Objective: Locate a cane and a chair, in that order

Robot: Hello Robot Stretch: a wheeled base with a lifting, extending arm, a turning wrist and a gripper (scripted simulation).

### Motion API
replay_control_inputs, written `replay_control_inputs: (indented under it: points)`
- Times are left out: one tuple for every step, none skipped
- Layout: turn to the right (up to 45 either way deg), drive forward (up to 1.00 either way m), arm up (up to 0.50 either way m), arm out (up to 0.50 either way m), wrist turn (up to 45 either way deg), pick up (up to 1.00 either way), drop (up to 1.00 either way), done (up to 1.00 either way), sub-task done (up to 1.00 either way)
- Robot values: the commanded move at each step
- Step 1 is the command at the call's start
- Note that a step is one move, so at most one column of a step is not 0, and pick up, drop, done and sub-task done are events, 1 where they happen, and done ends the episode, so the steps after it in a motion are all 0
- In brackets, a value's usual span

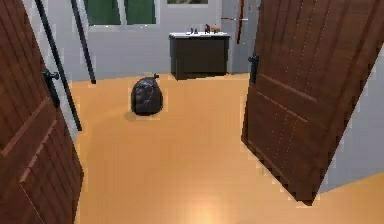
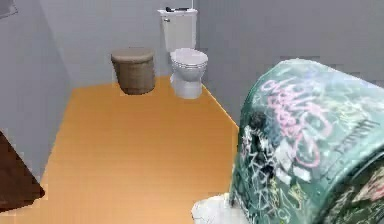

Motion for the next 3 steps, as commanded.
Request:
replay_control_inputs:
  points:
    - [0.0, 1.00, 0.00, 0.00, 0.0, 0.00, 0.00, 0.00, 0.00]
    - [0.0, 1.00, 0.00, 0.00, 0.0, 0.00, 0.00, 0.00, 0.00]
    - [18.0, 0.00, 0.00, 0.00, 0.0, 0.00, 0.00, 0.00, 0.00]
